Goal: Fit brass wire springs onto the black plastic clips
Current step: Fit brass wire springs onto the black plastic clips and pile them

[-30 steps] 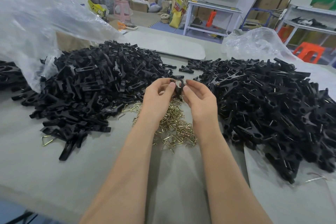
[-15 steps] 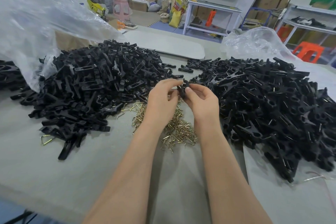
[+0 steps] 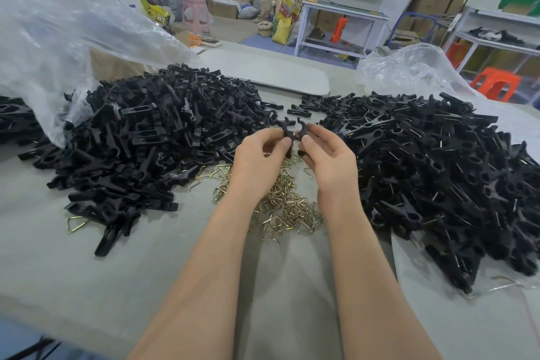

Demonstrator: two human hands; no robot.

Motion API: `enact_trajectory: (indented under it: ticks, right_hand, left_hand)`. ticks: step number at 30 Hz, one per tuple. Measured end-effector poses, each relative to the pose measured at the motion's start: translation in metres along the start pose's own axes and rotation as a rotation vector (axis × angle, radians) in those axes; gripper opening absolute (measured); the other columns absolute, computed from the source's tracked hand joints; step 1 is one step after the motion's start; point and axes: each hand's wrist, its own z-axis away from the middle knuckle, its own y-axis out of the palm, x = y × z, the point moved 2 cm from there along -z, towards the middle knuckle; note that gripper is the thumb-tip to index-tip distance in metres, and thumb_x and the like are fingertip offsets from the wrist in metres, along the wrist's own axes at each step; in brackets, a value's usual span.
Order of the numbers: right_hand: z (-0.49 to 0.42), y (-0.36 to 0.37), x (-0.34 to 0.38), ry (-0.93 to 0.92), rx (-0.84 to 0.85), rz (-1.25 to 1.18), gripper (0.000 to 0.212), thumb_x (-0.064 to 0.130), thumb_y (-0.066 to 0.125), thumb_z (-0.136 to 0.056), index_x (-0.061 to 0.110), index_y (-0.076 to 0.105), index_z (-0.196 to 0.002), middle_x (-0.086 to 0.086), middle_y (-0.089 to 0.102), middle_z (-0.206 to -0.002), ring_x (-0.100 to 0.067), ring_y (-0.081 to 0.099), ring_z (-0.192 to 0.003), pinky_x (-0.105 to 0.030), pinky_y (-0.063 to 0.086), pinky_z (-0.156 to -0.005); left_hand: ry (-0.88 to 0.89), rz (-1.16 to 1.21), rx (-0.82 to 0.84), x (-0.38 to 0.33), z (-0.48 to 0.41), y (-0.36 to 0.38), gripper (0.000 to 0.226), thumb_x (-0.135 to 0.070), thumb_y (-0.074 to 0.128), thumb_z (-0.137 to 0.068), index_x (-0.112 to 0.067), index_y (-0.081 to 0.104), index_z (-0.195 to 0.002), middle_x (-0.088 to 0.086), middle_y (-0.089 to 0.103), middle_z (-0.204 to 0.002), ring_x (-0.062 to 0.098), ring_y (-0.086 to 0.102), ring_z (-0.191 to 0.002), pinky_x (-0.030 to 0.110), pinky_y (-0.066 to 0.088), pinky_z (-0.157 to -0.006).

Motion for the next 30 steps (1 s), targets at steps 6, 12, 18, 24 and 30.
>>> enact_trajectory:
  ticks: [6, 12, 18, 24, 30]
  right_hand:
    - [0.001, 0.002, 0.001, -0.045, 0.064, 0.094, 0.022, 0.004, 0.061, -0.089, 0.025, 0.065, -0.096, 0.006, 0.07, -0.095, 0.0, 0.067, -0.089, -0.015, 0.052, -0.081]
    - [0.001, -0.002, 0.001, -0.066, -0.038, 0.106, 0.02, 0.003, 0.064, -0.087, 0.023, 0.066, -0.085, -0.001, 0.07, -0.088, -0.015, 0.067, -0.088, -0.019, 0.053, -0.077]
    - [-0.001, -0.002, 0.002, -0.037, 0.013, 0.124, 0.021, 0.003, 0.065, -0.086, 0.023, 0.068, -0.08, 0.005, 0.071, -0.075, -0.007, 0.067, -0.076, -0.019, 0.053, -0.074]
    - [-0.001, -0.005, 0.005, 0.058, 0.167, -0.004, 0.015, 0.004, 0.058, -0.091, 0.013, 0.07, -0.092, -0.002, 0.071, -0.082, -0.012, 0.066, -0.079, -0.025, 0.055, -0.079]
    - [0.0, -0.001, 0.005, 0.221, 0.193, -0.142, 0.013, 0.009, 0.059, -0.091, 0.003, 0.062, -0.102, -0.006, 0.07, -0.076, -0.014, 0.065, -0.069, -0.021, 0.054, -0.066]
  left_hand:
    - [-0.027, 0.098, 0.042, -0.004, 0.003, -0.001, 0.016, -0.019, 0.06, -0.092, -0.031, 0.065, -0.085, -0.007, 0.069, -0.086, 0.018, 0.065, -0.092, 0.031, 0.051, -0.086]
    - [-0.075, 0.147, 0.059, -0.005, 0.003, -0.001, 0.022, -0.022, 0.059, -0.093, -0.011, 0.068, -0.11, -0.006, 0.069, -0.093, 0.008, 0.063, -0.09, 0.02, 0.049, -0.083]
    - [-0.074, 0.162, 0.087, -0.006, 0.005, -0.003, 0.017, -0.02, 0.061, -0.092, -0.014, 0.069, -0.105, -0.002, 0.071, -0.096, 0.006, 0.064, -0.092, 0.021, 0.05, -0.085]
    - [-0.117, 0.328, 0.092, -0.007, 0.005, -0.008, 0.012, -0.033, 0.065, -0.088, -0.022, 0.069, -0.088, -0.015, 0.064, -0.069, -0.004, 0.055, -0.067, 0.015, 0.043, -0.071]
    - [-0.242, 0.664, 0.216, -0.005, 0.003, -0.012, 0.01, -0.018, 0.064, -0.088, -0.018, 0.067, -0.098, -0.005, 0.067, -0.08, 0.007, 0.06, -0.078, 0.022, 0.046, -0.072]
